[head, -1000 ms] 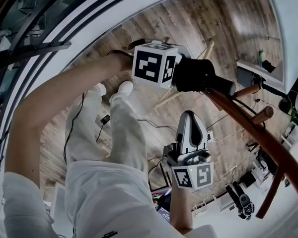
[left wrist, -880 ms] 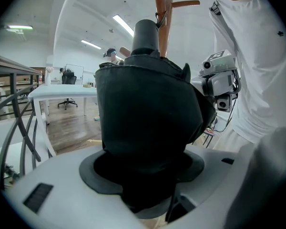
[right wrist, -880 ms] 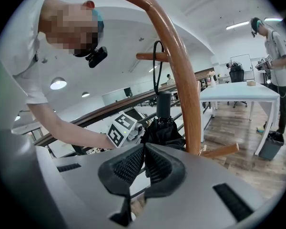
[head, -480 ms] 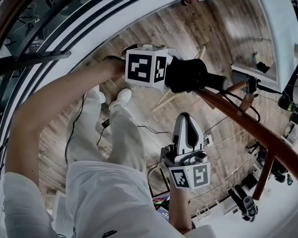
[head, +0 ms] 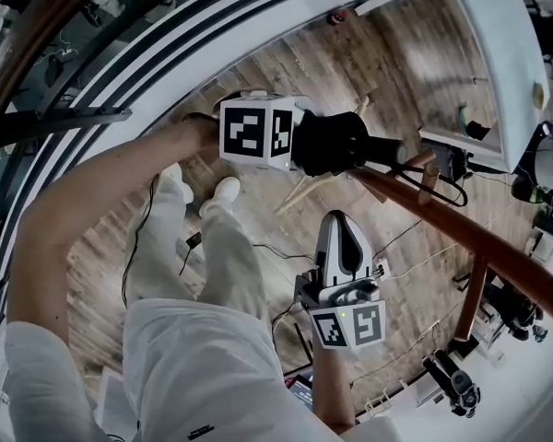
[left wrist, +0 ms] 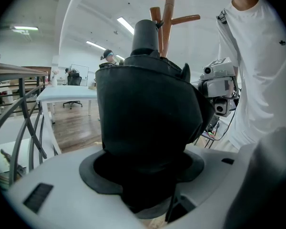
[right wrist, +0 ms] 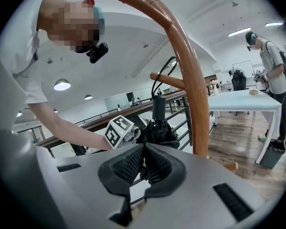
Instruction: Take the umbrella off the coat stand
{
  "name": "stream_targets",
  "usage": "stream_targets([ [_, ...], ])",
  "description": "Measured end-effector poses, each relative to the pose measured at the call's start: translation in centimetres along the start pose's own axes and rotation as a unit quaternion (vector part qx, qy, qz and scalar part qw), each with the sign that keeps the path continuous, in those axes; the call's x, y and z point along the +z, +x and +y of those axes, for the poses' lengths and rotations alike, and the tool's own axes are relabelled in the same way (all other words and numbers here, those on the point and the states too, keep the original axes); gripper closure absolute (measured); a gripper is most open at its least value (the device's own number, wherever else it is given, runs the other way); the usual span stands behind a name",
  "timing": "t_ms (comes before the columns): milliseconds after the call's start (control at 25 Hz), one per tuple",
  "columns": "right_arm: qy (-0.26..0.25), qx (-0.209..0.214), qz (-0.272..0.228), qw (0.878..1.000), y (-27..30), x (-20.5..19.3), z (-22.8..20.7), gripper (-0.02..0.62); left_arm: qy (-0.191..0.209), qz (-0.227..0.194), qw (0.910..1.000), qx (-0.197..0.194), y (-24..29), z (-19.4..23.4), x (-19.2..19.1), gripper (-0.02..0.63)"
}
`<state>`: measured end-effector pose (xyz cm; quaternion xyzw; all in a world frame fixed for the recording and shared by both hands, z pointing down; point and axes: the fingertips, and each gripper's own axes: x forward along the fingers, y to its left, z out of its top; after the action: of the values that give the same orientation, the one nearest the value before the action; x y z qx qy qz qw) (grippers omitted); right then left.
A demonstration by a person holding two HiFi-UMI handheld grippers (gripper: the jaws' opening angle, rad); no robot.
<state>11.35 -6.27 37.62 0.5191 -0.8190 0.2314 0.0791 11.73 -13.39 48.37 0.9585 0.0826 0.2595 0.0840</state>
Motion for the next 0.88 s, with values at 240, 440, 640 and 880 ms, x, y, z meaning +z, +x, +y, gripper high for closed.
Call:
stream_targets([
  [240, -0.007, 0.005, -0.008, 1.000, -0.8, 1.1, 1.2, 0.558, -0.010, -0.004, 0.9998, 0.014, -1.7, -0.8, 0.8, 0.331],
  [440, -0.011, 0.009, -0.018, 1.000, -1.6, 2.6, 1.4, 0.558, -0.023, -0.005, 0.9992, 0.032, -2.8, -1.0, 2.0, 0.331],
  [640, -0.013, 0.014, -0.024, 1.000, -2.2, 3.9, 2.4, 0.558, -0.031, -0.003, 0.9983, 0.050, -4.5, -1.3, 2.8, 0.331],
  [880, -0.025, 0.028, -0.035, 0.999, -2.8, 4.9, 3.8, 0.558, -0.038, -0.009, 0.9968, 0.070, -6.5, -2.4, 4.3, 0.331],
])
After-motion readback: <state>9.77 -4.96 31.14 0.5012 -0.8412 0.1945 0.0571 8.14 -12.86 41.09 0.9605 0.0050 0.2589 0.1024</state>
